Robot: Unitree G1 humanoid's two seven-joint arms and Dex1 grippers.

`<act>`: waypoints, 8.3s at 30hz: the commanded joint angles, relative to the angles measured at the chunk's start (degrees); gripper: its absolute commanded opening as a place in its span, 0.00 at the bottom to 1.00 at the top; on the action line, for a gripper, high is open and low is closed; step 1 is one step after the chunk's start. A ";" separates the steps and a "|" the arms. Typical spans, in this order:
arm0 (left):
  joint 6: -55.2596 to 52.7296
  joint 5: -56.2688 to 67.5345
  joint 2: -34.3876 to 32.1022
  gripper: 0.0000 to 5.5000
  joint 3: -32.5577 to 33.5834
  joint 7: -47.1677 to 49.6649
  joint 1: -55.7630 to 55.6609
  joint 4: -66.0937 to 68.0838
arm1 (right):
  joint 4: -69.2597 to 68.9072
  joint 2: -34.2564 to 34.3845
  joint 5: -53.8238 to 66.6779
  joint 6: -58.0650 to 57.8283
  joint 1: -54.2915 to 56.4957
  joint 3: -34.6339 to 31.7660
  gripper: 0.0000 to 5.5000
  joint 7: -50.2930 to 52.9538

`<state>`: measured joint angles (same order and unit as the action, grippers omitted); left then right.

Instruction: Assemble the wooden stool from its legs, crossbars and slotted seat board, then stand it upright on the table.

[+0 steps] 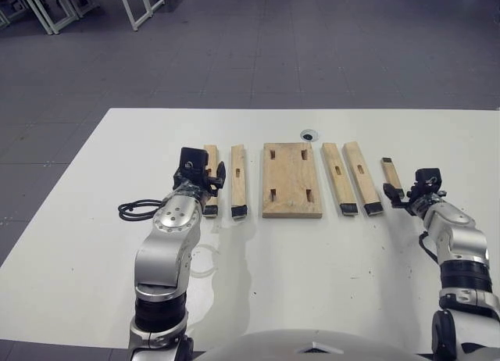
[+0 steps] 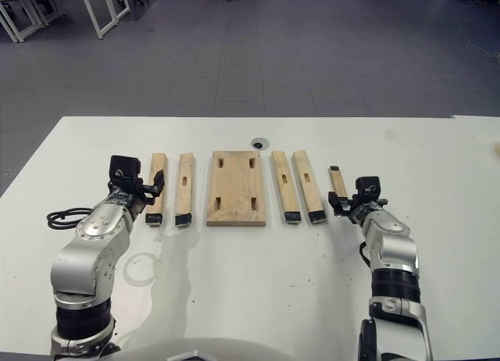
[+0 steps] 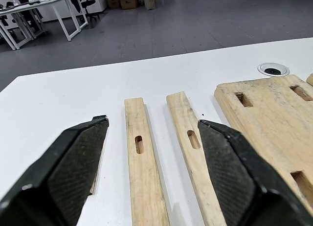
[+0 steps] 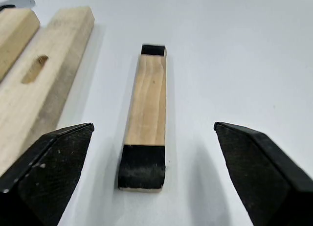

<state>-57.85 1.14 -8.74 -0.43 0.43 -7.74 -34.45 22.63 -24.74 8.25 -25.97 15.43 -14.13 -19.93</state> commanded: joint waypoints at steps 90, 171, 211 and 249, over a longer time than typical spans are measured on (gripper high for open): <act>-26.30 49.55 8.53 0.10 39.31 -13.64 -35.94 36.61 | -51.52 15.73 -5.75 -5.11 -6.84 32.67 0.24 3.54; 36.34 8.73 2.92 0.07 14.06 3.77 4.09 52.19 | -49.02 19.22 -7.33 -14.90 -2.12 19.23 1.00 17.94; 26.33 9.03 1.04 0.55 6.44 -2.67 -1.43 20.92 | -48.50 20.32 -7.92 -14.18 -2.41 19.76 1.00 18.47; 13.76 15.02 -0.17 0.55 14.95 -1.79 -9.51 34.54 | -49.10 22.31 -7.75 -15.39 -2.41 18.88 1.00 18.97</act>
<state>-41.21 17.13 -10.88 15.55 -1.97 -22.75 -4.18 -25.98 -2.83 0.18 -40.16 12.78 5.29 -1.28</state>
